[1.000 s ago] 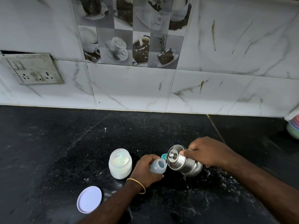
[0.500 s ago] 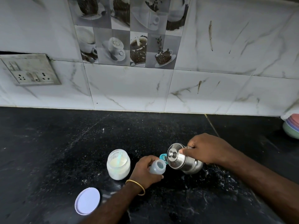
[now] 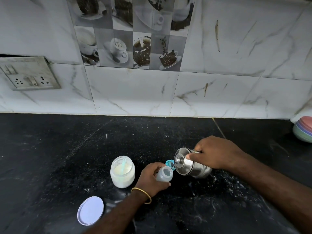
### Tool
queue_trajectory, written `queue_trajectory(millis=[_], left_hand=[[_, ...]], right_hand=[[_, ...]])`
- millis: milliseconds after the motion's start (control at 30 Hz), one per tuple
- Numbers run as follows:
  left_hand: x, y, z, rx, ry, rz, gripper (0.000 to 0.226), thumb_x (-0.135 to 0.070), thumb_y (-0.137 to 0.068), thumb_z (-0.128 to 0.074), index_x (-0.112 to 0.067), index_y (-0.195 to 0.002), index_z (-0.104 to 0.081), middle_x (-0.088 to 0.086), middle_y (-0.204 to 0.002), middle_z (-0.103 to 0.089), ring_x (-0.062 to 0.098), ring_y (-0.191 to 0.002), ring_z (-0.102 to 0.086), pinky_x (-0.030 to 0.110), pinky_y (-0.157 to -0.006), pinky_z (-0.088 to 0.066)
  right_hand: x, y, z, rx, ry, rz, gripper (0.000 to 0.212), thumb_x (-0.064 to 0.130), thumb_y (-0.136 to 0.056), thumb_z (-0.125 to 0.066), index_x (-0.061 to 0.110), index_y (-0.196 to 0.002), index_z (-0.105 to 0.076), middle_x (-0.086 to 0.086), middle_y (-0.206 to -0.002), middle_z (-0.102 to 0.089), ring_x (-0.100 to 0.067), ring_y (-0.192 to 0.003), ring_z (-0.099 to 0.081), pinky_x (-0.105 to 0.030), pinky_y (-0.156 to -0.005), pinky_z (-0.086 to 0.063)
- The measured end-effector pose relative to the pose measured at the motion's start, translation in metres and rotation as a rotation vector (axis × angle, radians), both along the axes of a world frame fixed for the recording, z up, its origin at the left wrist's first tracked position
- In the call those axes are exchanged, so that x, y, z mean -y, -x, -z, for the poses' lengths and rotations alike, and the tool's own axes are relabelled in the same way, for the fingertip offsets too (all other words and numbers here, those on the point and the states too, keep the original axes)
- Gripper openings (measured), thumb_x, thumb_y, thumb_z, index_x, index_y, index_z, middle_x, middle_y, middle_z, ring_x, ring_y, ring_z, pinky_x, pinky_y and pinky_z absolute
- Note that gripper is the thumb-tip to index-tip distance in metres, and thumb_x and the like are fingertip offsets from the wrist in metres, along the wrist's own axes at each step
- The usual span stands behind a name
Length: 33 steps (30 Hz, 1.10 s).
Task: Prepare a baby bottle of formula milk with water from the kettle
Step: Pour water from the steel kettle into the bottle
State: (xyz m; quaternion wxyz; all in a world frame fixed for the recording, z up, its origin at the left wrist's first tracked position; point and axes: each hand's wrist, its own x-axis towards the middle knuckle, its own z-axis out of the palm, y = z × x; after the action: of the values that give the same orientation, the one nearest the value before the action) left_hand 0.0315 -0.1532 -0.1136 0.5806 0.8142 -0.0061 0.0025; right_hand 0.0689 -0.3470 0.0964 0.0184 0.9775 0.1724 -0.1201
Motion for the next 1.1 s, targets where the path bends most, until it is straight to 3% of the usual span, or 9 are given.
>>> queue_trajectory(millis=[333, 467, 600, 733, 900, 1100], left_hand=[[0.001, 0.000, 0.002, 0.002, -0.002, 0.012, 0.056, -0.014, -0.056, -0.093, -0.040, -0.095, -0.062, -0.008, -0.108, -0.065, -0.007, -0.096, -0.061, 0.006, -0.081, -0.048], [0.001, 0.000, 0.005, 0.007, -0.005, 0.014, 0.056, -0.017, -0.055, -0.093, -0.039, -0.097, -0.063, -0.006, -0.110, -0.065, 0.001, -0.097, -0.063, 0.007, -0.083, -0.047], [0.002, 0.000, 0.007, 0.005, 0.006, 0.015, 0.056, -0.020, -0.054, -0.093, -0.037, -0.099, -0.065, -0.005, -0.109, -0.067, 0.006, -0.097, -0.066, 0.018, -0.087, -0.053], [0.002, -0.001, 0.009, -0.004, 0.006, 0.021, 0.056, -0.022, -0.053, -0.092, -0.027, -0.104, -0.068, -0.005, -0.109, -0.068, 0.006, -0.097, -0.067, 0.019, -0.087, -0.055], [0.002, -0.001, 0.011, -0.027, 0.021, 0.021, 0.057, -0.027, -0.051, -0.092, -0.029, -0.102, -0.069, -0.002, -0.107, -0.070, 0.009, -0.096, -0.069, 0.026, -0.087, -0.058], [0.002, 0.000, 0.011, -0.035, 0.052, 0.027, 0.057, -0.017, -0.053, -0.093, -0.025, -0.104, -0.068, 0.000, -0.107, -0.071, 0.007, -0.096, -0.069, 0.019, -0.086, -0.055]], right_hand=[[-0.001, 0.002, -0.001, 0.044, 0.024, -0.001, 0.053, 0.067, -0.087, -0.049, 0.019, -0.075, -0.068, 0.004, -0.070, -0.064, -0.013, -0.070, -0.062, -0.029, -0.060, -0.045], [-0.002, 0.002, -0.003, 0.058, 0.040, -0.009, 0.051, 0.067, -0.088, -0.049, 0.021, -0.078, -0.070, 0.005, -0.077, -0.067, -0.014, -0.074, -0.064, -0.029, -0.063, -0.047], [-0.003, 0.003, -0.004, 0.072, 0.056, -0.020, 0.051, 0.068, -0.087, -0.048, 0.023, -0.082, -0.071, 0.006, -0.084, -0.069, -0.014, -0.077, -0.065, -0.031, -0.068, -0.052], [-0.003, 0.004, -0.006, 0.076, 0.067, -0.027, 0.050, 0.067, -0.088, -0.048, 0.023, -0.077, -0.069, 0.006, -0.081, -0.067, -0.014, -0.076, -0.064, -0.029, -0.064, -0.049], [-0.004, 0.005, -0.007, 0.084, 0.070, -0.031, 0.049, 0.068, -0.088, -0.048, 0.024, -0.078, -0.069, 0.007, -0.082, -0.067, -0.013, -0.076, -0.064, -0.029, -0.066, -0.050], [-0.005, 0.007, -0.008, 0.110, 0.073, -0.036, 0.049, 0.068, -0.088, -0.048, 0.025, -0.072, -0.064, 0.007, -0.083, -0.067, -0.014, -0.077, -0.063, -0.029, -0.066, -0.049]])
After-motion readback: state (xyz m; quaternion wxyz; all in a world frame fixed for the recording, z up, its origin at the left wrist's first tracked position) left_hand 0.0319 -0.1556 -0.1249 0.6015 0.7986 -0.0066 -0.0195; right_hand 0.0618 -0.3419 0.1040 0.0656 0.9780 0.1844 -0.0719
